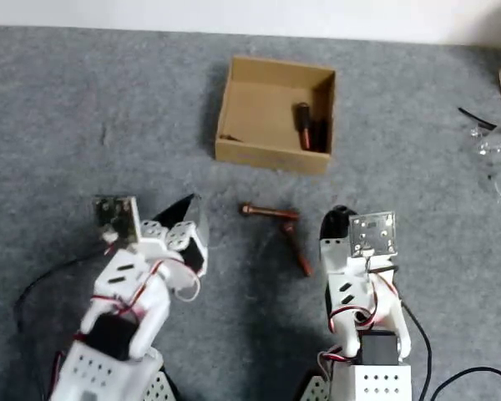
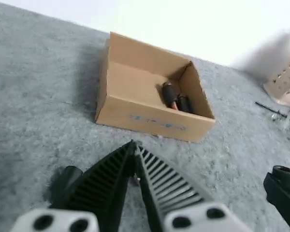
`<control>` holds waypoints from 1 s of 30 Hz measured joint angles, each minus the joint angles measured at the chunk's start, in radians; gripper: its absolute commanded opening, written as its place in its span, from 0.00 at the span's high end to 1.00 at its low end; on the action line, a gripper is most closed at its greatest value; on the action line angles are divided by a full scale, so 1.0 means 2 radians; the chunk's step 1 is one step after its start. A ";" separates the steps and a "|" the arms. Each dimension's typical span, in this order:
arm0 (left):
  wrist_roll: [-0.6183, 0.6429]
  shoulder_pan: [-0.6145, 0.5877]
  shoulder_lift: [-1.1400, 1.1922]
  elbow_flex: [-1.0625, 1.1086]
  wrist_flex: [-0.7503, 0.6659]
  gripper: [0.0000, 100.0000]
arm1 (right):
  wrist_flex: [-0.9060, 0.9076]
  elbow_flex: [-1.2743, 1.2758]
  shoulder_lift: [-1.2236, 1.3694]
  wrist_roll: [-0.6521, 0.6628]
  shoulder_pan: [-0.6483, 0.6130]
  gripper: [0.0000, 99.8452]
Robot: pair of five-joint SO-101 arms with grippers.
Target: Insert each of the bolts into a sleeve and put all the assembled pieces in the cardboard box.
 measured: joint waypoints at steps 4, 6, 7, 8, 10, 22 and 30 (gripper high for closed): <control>0.000 0.013 0.132 -0.042 -0.061 0.99 | 0.000 0.000 0.000 0.002 0.000 1.00; 0.000 0.032 0.206 -0.073 -0.068 0.99 | 0.000 0.000 0.000 0.002 0.000 1.00; 0.000 0.041 0.242 -0.090 -0.071 0.99 | 0.000 0.000 0.000 0.003 0.000 1.00; 0.000 0.051 0.280 -0.107 -0.073 0.99 | 0.000 0.000 0.000 0.003 0.000 1.00; 0.000 0.066 0.356 -0.147 -0.074 0.99 | 0.000 0.000 0.000 0.003 0.000 1.00; 0.092 0.092 0.677 -0.337 -0.074 0.96 | 0.000 0.000 0.000 0.003 0.000 1.00; 0.137 0.120 0.768 -0.400 -0.074 0.80 | -0.009 0.000 -0.001 0.003 0.000 1.00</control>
